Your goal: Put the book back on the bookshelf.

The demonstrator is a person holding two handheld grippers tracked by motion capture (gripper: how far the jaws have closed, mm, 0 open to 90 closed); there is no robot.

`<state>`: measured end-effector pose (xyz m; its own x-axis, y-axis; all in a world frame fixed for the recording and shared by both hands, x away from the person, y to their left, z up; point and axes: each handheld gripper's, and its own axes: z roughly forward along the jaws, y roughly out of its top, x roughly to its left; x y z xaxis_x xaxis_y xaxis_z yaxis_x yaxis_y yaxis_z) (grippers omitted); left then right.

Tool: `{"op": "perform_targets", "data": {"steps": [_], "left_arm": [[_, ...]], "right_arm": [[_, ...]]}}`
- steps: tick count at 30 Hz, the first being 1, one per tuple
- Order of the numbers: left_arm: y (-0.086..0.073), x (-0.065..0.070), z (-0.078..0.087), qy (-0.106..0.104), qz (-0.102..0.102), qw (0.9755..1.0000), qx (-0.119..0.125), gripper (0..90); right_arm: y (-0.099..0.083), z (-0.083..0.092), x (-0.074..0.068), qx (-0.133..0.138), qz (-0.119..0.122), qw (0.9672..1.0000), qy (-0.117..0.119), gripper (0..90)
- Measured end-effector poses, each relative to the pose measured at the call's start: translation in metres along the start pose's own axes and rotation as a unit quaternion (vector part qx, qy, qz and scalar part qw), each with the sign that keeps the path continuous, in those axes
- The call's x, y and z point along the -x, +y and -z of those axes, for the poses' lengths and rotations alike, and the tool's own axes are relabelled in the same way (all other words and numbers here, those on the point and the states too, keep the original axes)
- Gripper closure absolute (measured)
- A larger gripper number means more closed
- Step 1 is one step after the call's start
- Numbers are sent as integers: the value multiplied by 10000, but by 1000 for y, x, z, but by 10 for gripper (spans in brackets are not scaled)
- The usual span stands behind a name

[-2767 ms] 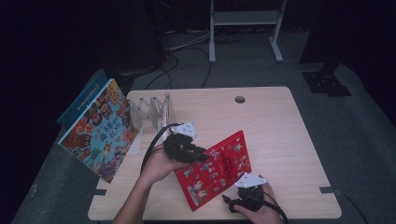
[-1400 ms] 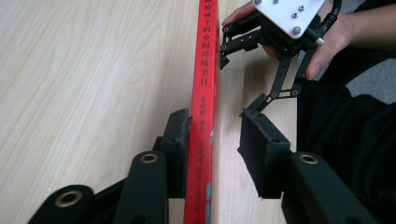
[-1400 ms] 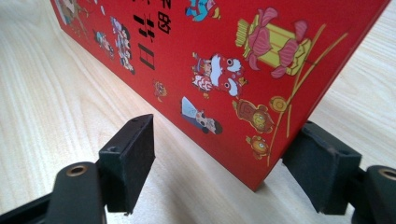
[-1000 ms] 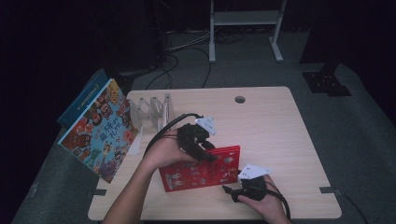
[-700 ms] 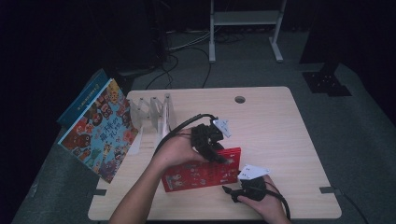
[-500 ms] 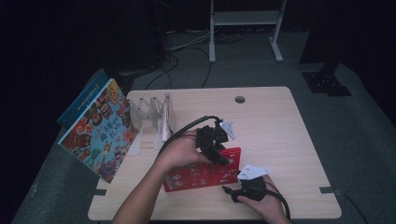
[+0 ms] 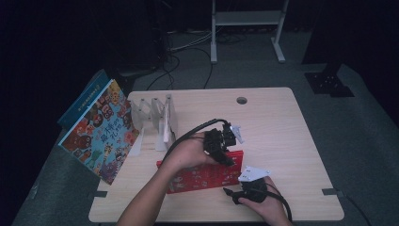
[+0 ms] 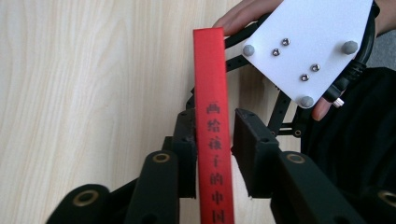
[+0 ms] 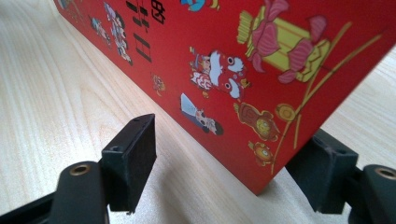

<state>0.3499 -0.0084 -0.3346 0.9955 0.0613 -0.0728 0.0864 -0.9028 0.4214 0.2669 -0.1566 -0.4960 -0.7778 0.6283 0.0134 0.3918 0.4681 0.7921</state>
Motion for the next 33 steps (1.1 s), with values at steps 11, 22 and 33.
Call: {"op": "perform_targets", "data": {"steps": [11,22,33], "left_arm": [[3,-2,-2,-19,152,9998,-137,785],[0,-3,13,132,404,9991,-3,796],[-20,1,54,485,648,9947,639,798]], "right_arm": [[-1,3,2,11,3,10000,-19,264],[-9,19,22,-23,-210,9997,-139,219],[-15,19,40,-286,-416,9974,-512,194]]}}
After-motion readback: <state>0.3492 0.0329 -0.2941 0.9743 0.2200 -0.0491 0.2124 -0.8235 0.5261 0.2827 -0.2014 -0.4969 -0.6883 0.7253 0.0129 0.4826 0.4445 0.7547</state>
